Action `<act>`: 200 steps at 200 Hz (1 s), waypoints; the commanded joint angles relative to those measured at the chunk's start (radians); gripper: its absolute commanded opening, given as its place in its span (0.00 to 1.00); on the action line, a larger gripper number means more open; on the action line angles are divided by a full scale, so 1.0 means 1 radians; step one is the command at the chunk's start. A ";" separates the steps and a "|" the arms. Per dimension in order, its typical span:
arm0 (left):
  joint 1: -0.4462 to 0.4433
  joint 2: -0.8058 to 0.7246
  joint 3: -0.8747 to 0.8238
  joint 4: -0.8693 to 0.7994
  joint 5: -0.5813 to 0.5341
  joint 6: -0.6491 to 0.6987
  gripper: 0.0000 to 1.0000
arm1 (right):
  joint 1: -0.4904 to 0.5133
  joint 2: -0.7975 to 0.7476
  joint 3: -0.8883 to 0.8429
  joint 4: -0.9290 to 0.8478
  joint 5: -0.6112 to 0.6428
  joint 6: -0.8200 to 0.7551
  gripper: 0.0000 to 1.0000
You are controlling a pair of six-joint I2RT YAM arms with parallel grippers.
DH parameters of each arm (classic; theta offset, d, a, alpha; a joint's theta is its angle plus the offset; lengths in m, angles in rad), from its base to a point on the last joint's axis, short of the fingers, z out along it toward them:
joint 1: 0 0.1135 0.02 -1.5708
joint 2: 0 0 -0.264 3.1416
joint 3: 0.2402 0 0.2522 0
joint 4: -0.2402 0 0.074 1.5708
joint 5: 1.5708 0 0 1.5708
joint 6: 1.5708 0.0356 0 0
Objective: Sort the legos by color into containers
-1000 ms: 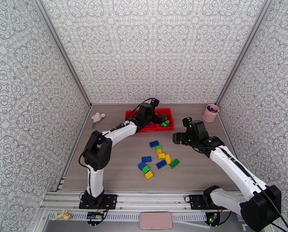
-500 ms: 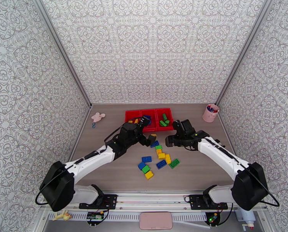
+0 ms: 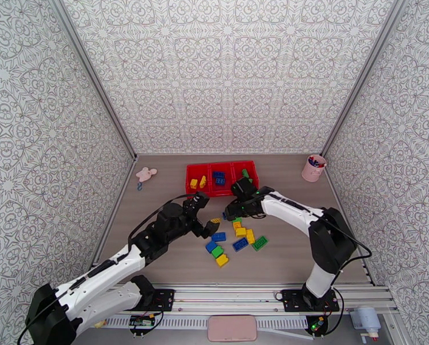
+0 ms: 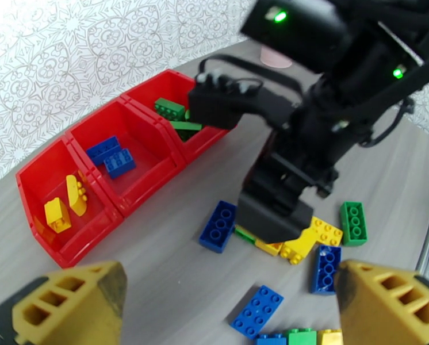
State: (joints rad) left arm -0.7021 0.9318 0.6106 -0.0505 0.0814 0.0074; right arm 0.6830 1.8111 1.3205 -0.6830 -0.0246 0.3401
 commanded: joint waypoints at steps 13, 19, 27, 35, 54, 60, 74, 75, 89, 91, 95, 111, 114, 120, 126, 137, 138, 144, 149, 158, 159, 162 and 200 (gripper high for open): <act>0.009 -0.059 -0.039 -0.077 -0.037 0.011 1.00 | 0.030 0.111 0.112 -0.086 0.052 -0.012 0.89; 0.010 -0.067 -0.047 -0.079 -0.038 0.011 1.00 | 0.032 0.131 0.132 -0.100 0.054 -0.008 0.90; 0.011 -0.077 -0.054 -0.081 -0.040 0.011 1.00 | 0.033 0.157 0.156 -0.115 0.059 -0.006 0.90; 0.011 -0.085 -0.060 -0.084 -0.040 0.012 1.00 | 0.033 0.183 0.179 -0.130 0.065 -0.003 0.91; 0.013 -0.096 -0.071 -0.089 -0.038 0.015 1.00 | 0.035 0.233 0.222 -0.155 0.079 0.008 0.91; 0.015 -0.099 -0.075 -0.090 -0.036 0.015 1.00 | 0.035 0.247 0.233 -0.162 0.083 0.013 0.90; 0.019 -0.102 -0.079 -0.092 -0.032 0.015 1.00 | 0.035 0.272 0.251 -0.167 0.087 0.025 0.90; 0.019 -0.102 -0.080 -0.092 -0.031 0.015 1.00 | 0.035 0.274 0.252 -0.167 0.087 0.026 0.90; 0.023 -0.103 -0.083 -0.095 -0.022 0.012 1.00 | 0.035 0.294 0.270 -0.168 0.090 0.030 0.89; 0.024 -0.105 -0.084 -0.095 -0.022 0.012 1.00 | 0.035 0.297 0.274 -0.168 0.090 0.031 0.88; 0.024 -0.105 -0.086 -0.095 -0.019 0.011 1.00 | 0.035 0.303 0.281 -0.167 0.090 0.031 0.88; 0.026 -0.109 -0.095 -0.092 -0.012 0.006 0.99 | 0.034 0.327 0.307 -0.172 0.092 0.031 0.87; 0.027 -0.111 -0.097 -0.093 -0.011 0.005 1.00 | 0.035 0.331 0.311 -0.173 0.091 0.031 0.87; 0.027 -0.114 -0.100 -0.093 -0.011 0.004 1.00 | 0.035 0.339 0.321 -0.176 0.094 0.032 0.87; 0.027 -0.117 -0.101 -0.095 -0.010 0.003 1.00 | 0.035 0.346 0.329 -0.179 0.095 0.034 0.86; 0.029 -0.121 -0.104 -0.098 -0.011 0.004 1.00 | 0.035 0.356 0.339 -0.182 0.097 0.033 0.85; 0.029 -0.122 -0.104 -0.099 -0.010 0.004 1.00 | 0.035 0.357 0.340 -0.182 0.097 0.034 0.84; 0.030 -0.126 -0.106 -0.100 -0.010 0.006 1.00 | 0.035 0.362 0.343 -0.182 0.097 0.035 0.83; 0.029 -0.129 -0.107 -0.103 -0.011 0.006 1.00 | 0.035 0.363 0.346 -0.181 0.097 0.035 0.82; 0.031 -0.132 -0.109 -0.105 -0.013 0.009 1.00 | 0.035 0.367 0.349 -0.182 0.098 0.035 0.81; 0.031 -0.133 -0.110 -0.105 -0.013 0.009 1.00 | 0.034 0.367 0.350 -0.182 0.098 0.035 0.80; 0.030 -0.135 -0.110 -0.105 -0.014 0.009 1.00 | 0.035 0.367 0.351 -0.184 0.098 0.034 0.79; 0.030 -0.136 -0.109 -0.090 -0.018 0.005 1.00 | 0.035 0.352 0.350 -0.188 0.107 0.030 0.65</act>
State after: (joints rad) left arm -0.6796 0.8036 0.5129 -0.1390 0.0559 0.0074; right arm 0.7136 2.1593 1.6444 -0.8478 0.0593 0.3683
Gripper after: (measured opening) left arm 0.995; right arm 0.674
